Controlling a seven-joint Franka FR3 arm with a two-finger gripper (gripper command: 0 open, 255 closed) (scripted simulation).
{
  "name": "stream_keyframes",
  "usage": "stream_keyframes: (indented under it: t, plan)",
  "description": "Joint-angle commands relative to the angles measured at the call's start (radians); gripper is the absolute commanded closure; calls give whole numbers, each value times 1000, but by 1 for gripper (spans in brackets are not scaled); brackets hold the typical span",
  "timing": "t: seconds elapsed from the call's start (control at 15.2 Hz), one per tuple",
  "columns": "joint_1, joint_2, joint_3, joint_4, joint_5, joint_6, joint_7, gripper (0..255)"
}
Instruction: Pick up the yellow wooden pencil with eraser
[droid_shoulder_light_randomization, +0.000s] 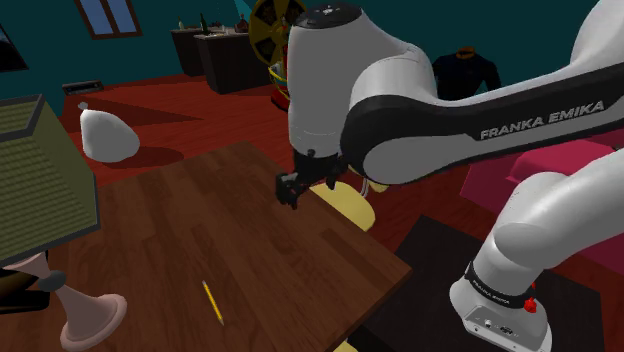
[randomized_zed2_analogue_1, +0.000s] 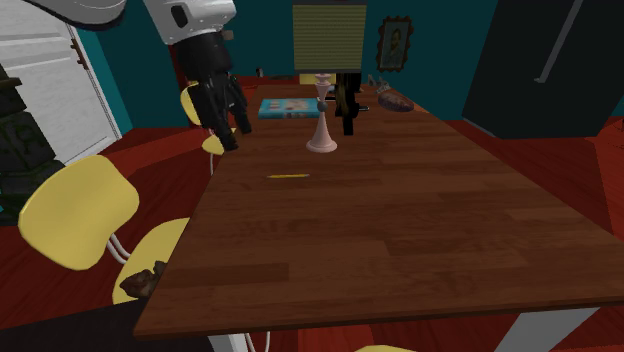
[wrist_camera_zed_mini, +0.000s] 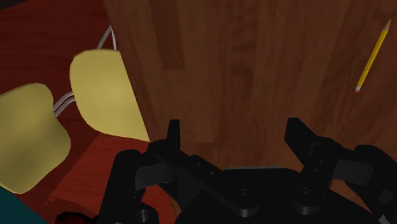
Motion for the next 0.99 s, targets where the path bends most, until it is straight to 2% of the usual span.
stream_keyframes:
  t: [0.0,0.2,0.33,0.4,0.46,0.53,0.59,0.66,0.73,0.92]
  plan:
    - [-52,67,96,41,-47,24,101,0]
    - [-165,195,269,126,-161,38,269,0]
    - [-275,309,422,194,-280,28,406,0]
    - [-349,391,527,233,-371,9,494,0]
    - [-463,556,700,283,-547,-49,640,0]
    - [-170,688,457,334,-678,-113,746,0]
    - [-232,905,613,397,-878,-241,886,0]
    - [-101,926,493,441,-894,-256,906,0]
    - [-5,969,415,489,-926,-283,933,0]
    - [187,1124,291,647,-1035,-382,1002,0]
